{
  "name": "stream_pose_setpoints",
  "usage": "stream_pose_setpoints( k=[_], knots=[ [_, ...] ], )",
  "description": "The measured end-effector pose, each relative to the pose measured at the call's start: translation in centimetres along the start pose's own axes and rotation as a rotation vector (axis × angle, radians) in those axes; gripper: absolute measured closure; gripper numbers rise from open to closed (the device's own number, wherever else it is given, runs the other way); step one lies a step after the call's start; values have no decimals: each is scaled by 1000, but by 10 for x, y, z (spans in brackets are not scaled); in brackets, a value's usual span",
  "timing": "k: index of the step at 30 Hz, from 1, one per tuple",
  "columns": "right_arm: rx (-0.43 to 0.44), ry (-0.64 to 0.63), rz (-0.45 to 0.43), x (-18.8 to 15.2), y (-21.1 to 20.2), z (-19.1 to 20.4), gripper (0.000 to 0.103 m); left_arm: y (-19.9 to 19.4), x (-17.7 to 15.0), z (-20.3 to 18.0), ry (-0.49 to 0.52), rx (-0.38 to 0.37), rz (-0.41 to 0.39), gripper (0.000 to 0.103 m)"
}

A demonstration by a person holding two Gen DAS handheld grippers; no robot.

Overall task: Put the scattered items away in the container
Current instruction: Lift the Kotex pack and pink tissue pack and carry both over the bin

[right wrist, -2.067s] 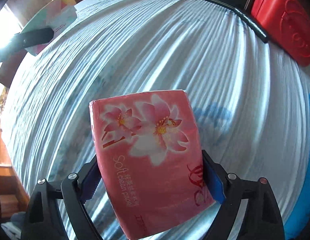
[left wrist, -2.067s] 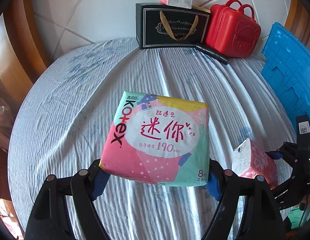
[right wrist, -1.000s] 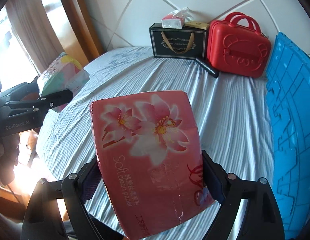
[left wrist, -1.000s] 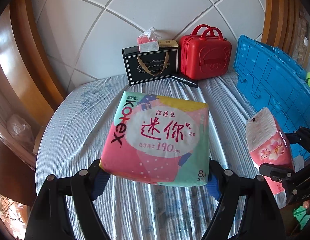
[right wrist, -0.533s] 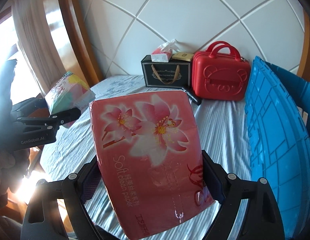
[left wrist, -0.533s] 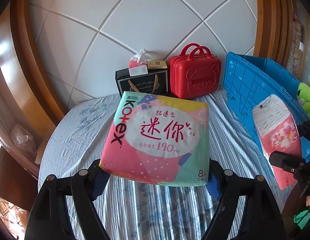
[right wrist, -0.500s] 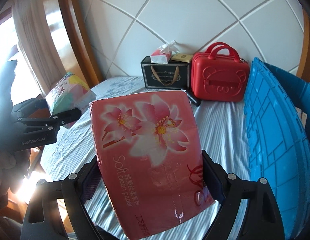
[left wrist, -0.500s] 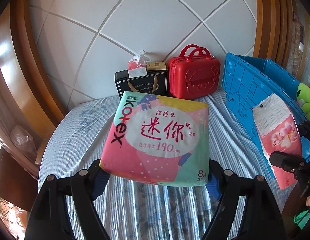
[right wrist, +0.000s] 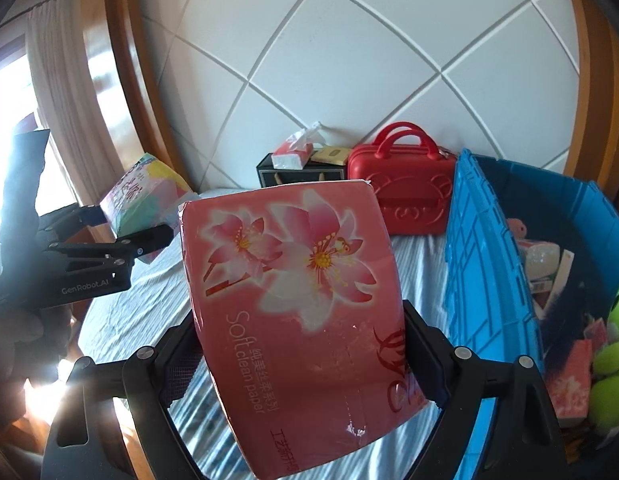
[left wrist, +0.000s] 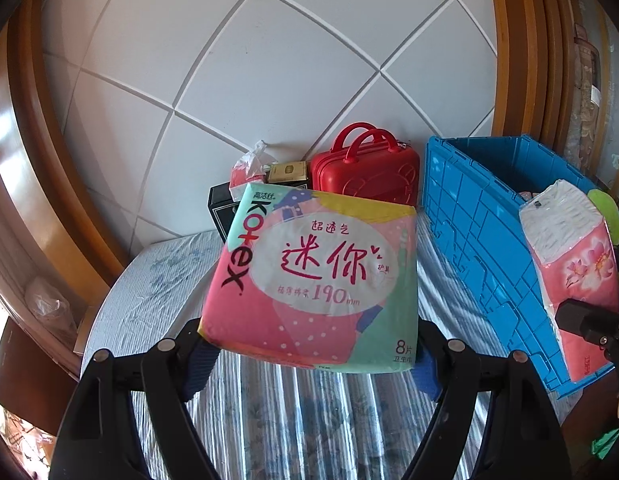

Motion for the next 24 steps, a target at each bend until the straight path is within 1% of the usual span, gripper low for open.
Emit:
stream_pose_setpoints(
  k=[8,14,18,24],
  knots=[
    [-48,44,-55,6,-26,-45,14,-1,42,-47,63,-40,-40,24],
    [-99,72,-89,9,-45,-87,14,8,69,-89,106,-105,-50,24],
    [-150,107,-113,10,-64,-120,14,12,87,-126,161,-140,-65,24],
    [-227,187,-143,5,-89,-169,14,12,115,-192,271,-224,-92,24]
  ],
)
Point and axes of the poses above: each gripper's, at about its wrist camera, not at the fingertips, and y roughly the way its jaws point, z to its left, x to its top, the point moved 2 cm from there along y, roughly the way its jaws point, and after that the axes turned 4 degrees about z, right-handed, at the moved point
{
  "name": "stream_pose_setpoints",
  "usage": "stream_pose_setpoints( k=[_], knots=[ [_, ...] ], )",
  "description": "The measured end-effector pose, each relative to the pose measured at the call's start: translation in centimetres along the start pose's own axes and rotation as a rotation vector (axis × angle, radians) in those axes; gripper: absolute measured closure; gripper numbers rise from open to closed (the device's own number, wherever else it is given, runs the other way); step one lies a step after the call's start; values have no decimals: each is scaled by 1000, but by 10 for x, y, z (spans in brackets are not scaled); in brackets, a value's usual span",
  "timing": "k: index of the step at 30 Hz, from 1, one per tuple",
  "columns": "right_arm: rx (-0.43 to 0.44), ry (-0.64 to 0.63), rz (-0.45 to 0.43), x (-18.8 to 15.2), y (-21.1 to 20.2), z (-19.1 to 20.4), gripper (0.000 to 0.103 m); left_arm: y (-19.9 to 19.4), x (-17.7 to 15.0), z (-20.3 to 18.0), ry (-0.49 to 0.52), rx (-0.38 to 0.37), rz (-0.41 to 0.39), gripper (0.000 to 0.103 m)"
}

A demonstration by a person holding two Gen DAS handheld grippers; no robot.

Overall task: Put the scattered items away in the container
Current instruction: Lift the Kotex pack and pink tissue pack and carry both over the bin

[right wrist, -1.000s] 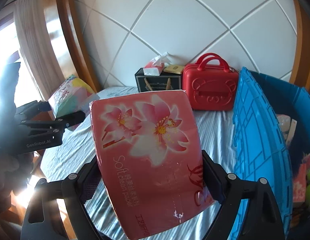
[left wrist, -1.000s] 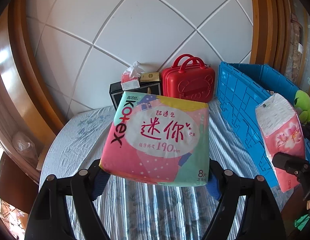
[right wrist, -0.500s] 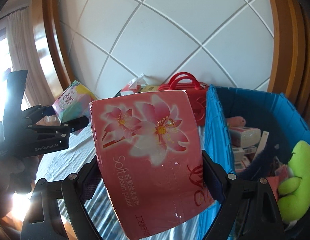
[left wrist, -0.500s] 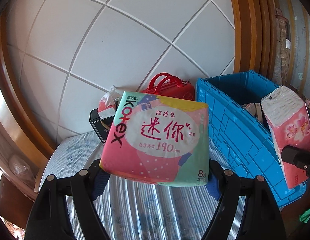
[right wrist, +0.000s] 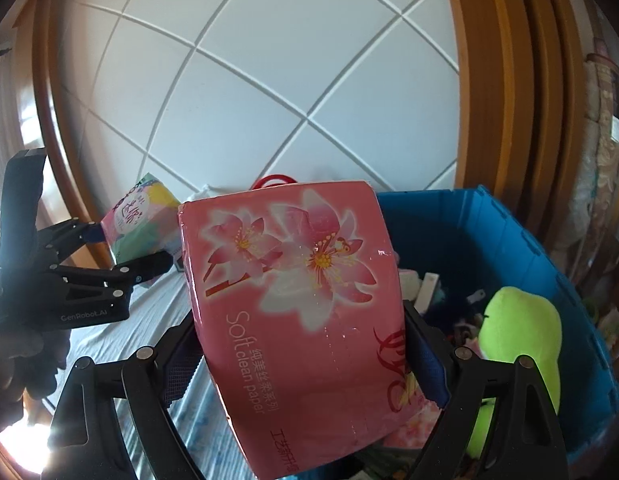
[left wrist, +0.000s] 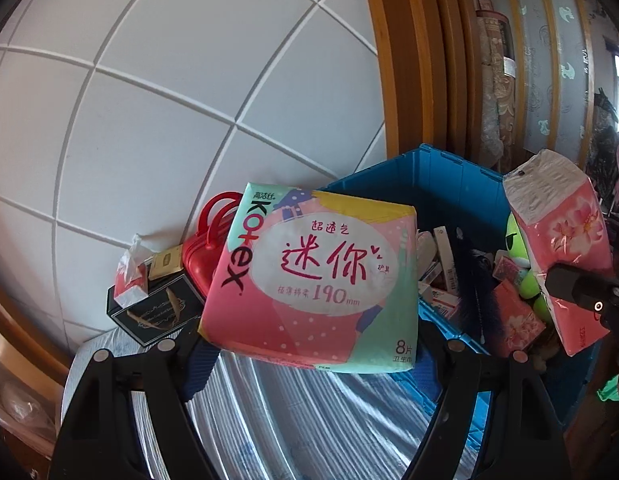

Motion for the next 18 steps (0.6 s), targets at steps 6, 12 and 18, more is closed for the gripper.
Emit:
stream_pose_setpoints(
  k=[6,12,18],
  knots=[
    [-82,71,-18,5,-12,-52,14,24,45,-43,70,-77,-14,24],
    [-131,120,-17,1,-18,-82,13,51,77,-79,116,-130,-1,24],
    [-152,155,-1,-10,-25,-93,13,54,88,-103,144,-173,-14,24]
  ],
)
Point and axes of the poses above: each gripper's, at about its wrist camera, not at the fingertips, and y roughly the way its jaws point, z to its left, x to its top, the point moved 2 cm from there along y, roughly the way its jaws point, and after that the axes turned 4 degrees about z, right-handed, at the moved point
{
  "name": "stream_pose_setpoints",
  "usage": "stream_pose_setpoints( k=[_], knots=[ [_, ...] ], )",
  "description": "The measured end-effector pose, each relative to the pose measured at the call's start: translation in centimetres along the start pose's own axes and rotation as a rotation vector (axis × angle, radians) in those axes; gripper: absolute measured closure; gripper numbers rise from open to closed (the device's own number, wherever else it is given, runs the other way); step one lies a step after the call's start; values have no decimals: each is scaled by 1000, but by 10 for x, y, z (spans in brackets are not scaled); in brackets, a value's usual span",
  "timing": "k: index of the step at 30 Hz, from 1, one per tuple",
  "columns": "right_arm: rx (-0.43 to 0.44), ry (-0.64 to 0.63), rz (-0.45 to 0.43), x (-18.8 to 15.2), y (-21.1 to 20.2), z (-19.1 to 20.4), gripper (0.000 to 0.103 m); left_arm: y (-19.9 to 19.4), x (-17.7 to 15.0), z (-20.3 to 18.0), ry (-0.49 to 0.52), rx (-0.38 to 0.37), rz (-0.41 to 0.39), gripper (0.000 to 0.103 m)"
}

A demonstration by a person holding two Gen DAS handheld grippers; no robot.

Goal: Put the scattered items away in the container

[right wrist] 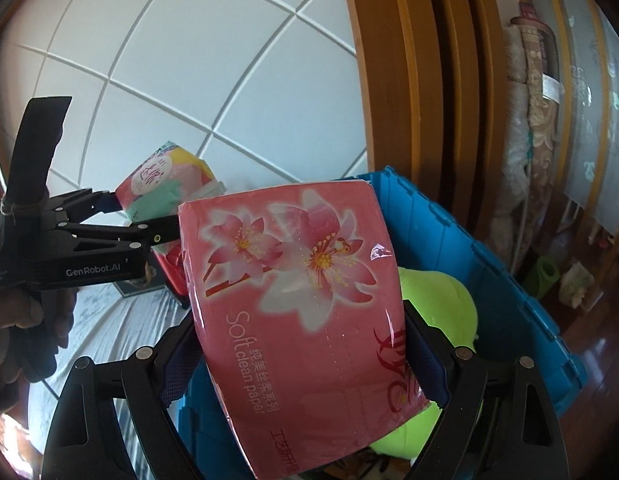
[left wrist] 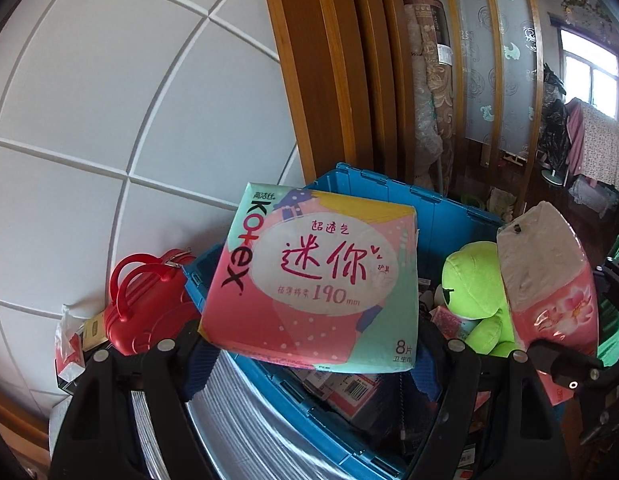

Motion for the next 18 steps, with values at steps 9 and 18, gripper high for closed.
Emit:
stream_pose_setpoints(
  k=[9,18],
  knots=[
    [-31,15,8,-6,2,-7,0,-6,11,2,-72,-65,-48,0],
    [-25,29,-6,-3,-4,5,0,-33,-13,33,-134,57,-66,0]
  ],
)
Point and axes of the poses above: each gripper's, at about its wrist camera, not at the fingertips, and y roughly the way its jaws point, z to its left, x to its top, the point moved 2 cm from there along y, roughly the way its jaws point, and after that the axes turned 4 degrees about z, right-handed, at the moved point
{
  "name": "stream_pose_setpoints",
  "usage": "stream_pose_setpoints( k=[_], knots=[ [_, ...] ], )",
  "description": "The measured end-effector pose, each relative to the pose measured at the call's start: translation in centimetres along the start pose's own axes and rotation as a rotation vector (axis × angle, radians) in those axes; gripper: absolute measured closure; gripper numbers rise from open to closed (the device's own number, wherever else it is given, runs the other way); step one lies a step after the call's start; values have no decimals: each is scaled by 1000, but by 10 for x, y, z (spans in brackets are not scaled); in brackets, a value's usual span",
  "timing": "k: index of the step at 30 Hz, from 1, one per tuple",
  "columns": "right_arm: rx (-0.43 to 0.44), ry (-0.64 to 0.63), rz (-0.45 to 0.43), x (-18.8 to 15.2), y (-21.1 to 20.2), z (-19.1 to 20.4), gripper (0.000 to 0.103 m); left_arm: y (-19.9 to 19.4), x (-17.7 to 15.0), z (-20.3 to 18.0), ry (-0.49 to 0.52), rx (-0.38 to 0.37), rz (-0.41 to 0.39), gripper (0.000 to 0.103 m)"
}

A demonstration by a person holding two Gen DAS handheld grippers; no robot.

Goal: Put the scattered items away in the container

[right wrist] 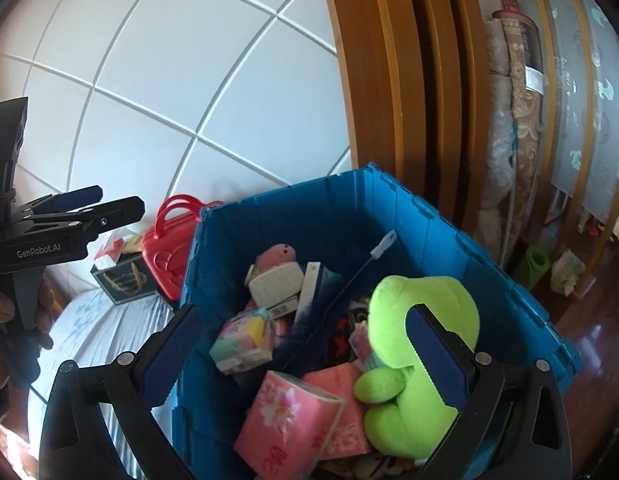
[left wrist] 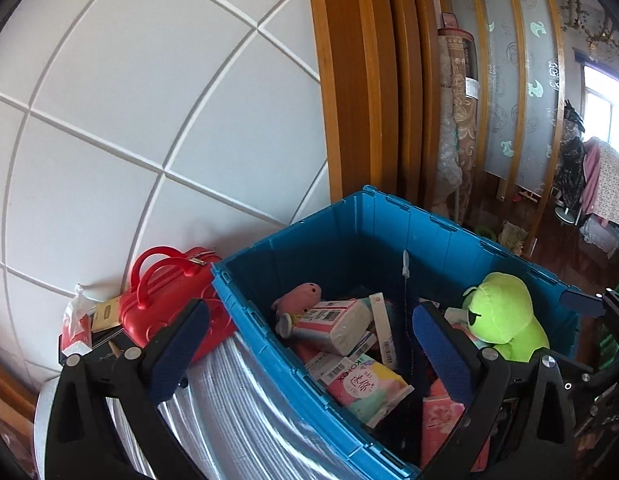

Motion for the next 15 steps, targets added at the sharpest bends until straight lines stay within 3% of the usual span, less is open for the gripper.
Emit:
stream_pose_setpoints(
  k=[7,15],
  knots=[
    [40,-34,30,-6,-7,33,0,-33,-32,40,-89,64,20,0],
    [71,-75,74,-24,-18,74,0,-68,-95,76,-141,150,90,0]
  ],
)
Point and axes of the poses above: each gripper's, at about its wrist camera, not at the fingertips, and y roughly the way its jaws point, z to its left, x to its top, the point moved 2 cm from there along y, roughly the way its jaws point, and after that the axes turned 4 degrees about z, right-handed, at the moved point
